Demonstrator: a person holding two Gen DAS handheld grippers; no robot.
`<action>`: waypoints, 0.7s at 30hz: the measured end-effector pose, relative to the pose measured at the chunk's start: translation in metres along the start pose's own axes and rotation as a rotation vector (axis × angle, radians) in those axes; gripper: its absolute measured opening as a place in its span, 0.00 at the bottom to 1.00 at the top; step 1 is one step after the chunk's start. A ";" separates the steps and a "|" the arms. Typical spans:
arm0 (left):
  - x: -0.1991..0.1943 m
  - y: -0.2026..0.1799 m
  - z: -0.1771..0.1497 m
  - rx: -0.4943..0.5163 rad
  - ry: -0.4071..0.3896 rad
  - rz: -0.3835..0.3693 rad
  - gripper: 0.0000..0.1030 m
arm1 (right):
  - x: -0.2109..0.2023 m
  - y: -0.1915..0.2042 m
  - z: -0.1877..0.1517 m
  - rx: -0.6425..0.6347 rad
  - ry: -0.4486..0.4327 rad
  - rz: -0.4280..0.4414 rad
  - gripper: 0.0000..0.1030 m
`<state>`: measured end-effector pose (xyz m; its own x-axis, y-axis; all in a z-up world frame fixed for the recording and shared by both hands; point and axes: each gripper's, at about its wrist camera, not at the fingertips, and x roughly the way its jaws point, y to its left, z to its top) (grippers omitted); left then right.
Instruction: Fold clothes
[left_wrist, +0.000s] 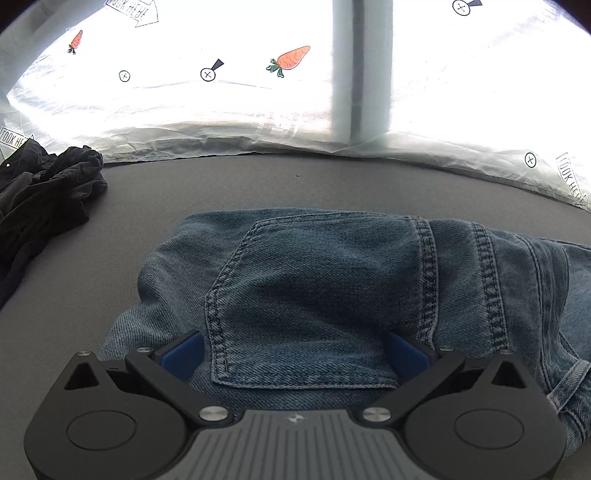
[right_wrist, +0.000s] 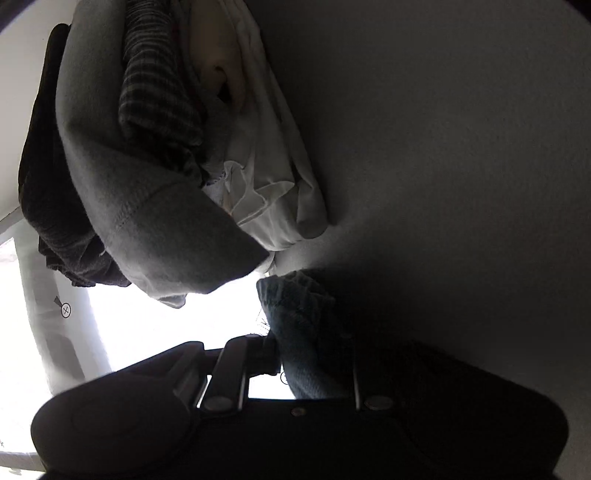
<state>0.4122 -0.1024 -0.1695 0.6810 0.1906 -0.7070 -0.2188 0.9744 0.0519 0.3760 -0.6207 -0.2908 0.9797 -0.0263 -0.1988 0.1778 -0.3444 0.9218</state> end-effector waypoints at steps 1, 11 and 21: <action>0.000 0.000 0.001 -0.003 0.006 0.000 1.00 | 0.001 0.004 -0.006 -0.006 0.027 0.027 0.17; 0.014 0.009 0.029 -0.028 0.202 -0.038 1.00 | 0.022 0.051 -0.103 0.028 0.325 0.239 0.17; 0.018 0.012 0.032 -0.022 0.231 -0.066 1.00 | 0.008 0.063 -0.224 -0.045 0.680 0.277 0.18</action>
<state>0.4445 -0.0834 -0.1593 0.5172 0.0922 -0.8509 -0.1962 0.9805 -0.0130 0.4161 -0.4318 -0.1601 0.8279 0.4858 0.2803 -0.0955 -0.3704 0.9240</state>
